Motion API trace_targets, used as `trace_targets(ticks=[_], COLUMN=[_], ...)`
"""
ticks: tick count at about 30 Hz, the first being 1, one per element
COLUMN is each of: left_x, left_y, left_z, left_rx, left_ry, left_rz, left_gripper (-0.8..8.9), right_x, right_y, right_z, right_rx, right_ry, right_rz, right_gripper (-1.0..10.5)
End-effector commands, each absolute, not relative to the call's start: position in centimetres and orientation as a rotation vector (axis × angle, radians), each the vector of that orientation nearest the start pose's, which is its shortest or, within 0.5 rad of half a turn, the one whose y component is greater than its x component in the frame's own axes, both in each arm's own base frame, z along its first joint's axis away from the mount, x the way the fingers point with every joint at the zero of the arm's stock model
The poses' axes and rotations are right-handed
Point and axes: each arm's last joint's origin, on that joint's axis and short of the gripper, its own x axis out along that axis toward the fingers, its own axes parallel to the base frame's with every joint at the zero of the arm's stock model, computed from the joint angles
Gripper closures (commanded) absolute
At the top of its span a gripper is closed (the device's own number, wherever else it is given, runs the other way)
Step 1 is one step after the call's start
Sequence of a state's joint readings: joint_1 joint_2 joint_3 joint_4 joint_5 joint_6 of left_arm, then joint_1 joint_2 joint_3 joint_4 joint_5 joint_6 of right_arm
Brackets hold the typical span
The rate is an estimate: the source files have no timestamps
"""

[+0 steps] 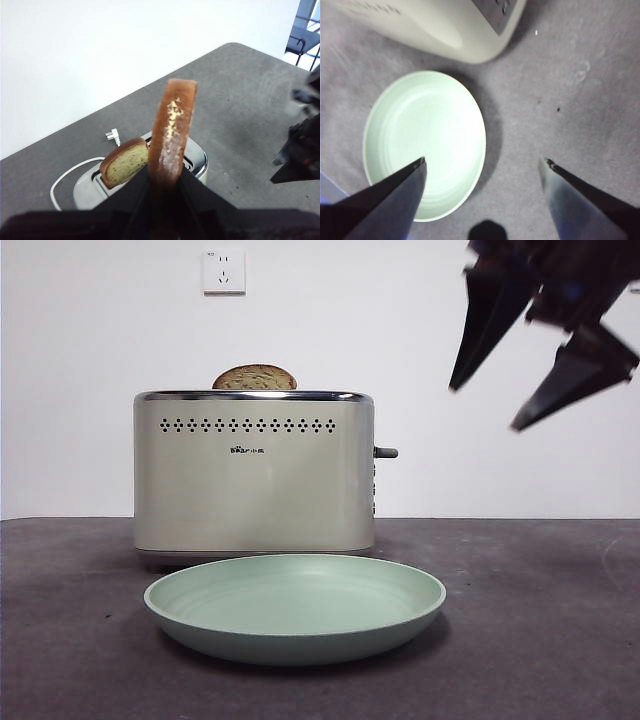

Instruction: Take the bread from the toaster,put the bread on the plate,put the plate on the table

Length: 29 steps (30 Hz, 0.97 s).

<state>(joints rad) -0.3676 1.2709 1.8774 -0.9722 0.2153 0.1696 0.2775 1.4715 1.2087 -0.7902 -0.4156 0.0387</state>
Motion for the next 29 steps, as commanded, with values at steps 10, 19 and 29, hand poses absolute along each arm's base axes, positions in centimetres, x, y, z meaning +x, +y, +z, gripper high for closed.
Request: trace_targets(ticks=[10,19,29], left_x=[11.1,7.0,5.2], left_y=[-4.6,-2.7,-1.9], left_z=[44.5,37.3,36.4], left_rx=[0.001,-0.168,-0.198], left_ry=[0.251,0.247,0.241], left_rz=[-0.457,-0.342,-0.317], left_gripper=[8.21,8.21,8.21], right_x=[30.2,30.9,31.2], right_y=[11.0,13.8,15.1], right_z=[22.3,19.1,16.0], right_rx=[0.064,0.022,0.002], right_ry=[1.241,1.295,1.38], right_rz=[0.641,0.693,0.702], right_gripper=[5.7,5.7,5.9])
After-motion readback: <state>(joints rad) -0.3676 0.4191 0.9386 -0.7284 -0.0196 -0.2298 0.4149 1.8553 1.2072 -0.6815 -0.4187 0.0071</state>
